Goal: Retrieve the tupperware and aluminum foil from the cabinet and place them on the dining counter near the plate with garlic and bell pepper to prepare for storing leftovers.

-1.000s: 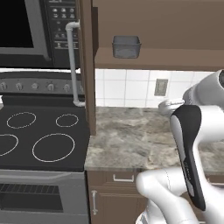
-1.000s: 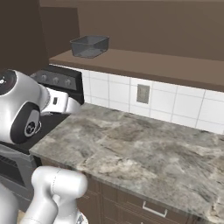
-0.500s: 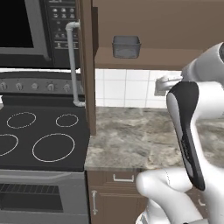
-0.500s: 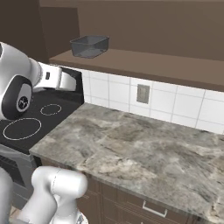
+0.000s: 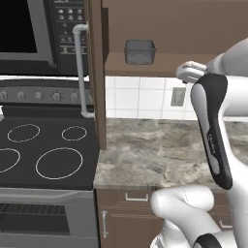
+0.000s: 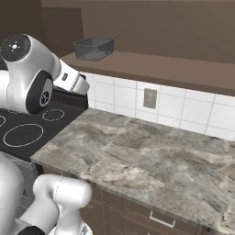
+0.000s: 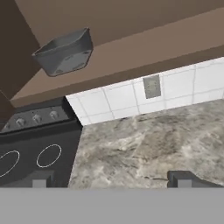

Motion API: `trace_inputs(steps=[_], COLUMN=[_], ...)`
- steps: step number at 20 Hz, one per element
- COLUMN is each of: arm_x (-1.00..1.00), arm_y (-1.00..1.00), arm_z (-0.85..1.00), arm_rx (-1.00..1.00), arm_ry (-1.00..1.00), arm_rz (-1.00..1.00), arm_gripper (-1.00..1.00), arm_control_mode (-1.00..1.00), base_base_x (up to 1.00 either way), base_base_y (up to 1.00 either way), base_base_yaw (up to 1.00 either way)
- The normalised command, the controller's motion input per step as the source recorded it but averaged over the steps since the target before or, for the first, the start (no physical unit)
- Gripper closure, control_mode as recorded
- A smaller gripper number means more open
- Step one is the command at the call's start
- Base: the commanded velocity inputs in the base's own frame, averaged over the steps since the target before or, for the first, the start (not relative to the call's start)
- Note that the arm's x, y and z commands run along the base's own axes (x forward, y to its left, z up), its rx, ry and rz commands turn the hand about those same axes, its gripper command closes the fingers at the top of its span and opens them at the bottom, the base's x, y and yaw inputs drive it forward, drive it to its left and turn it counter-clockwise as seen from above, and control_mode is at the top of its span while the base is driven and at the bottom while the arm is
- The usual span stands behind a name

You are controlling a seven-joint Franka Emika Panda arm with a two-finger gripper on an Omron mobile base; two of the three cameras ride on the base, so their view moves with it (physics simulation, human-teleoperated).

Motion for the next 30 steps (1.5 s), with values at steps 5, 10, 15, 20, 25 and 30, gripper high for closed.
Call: trace_inputs(steps=[5, 10, 15, 20, 25, 30], arm_x=[0.47, 0.46, 0.4, 0.39, 0.48, 0.58], arm_y=[0.01, 0.06, 0.04, 0.05, 0.05, 0.01], arm_z=[0.49, 0.25, 0.26, 0.06, -0.1, -0.15], arm_rx=[0.21, 0.01, 0.0, 0.0, 0.0, 0.0], arm_ry=[-0.24, 0.0, 0.03, 0.02, 0.0, 0.0], arm_rz=[-0.15, -0.05, 0.0, 0.0, 0.0, 0.0], arm_gripper=[-1.0, -1.0, -1.0, -1.0, -1.0, -1.0], arm_control_mode=[-1.0, -1.0, -1.0, -1.0, -1.0, -1.0], base_base_x=[0.0, 0.0, 0.0, 0.0, 0.0, 0.0], base_base_y=[0.0, 0.0, 0.0, 0.0, 0.0, 0.0], base_base_yaw=[0.0, 0.0, 0.0, 0.0, 0.0, 0.0])
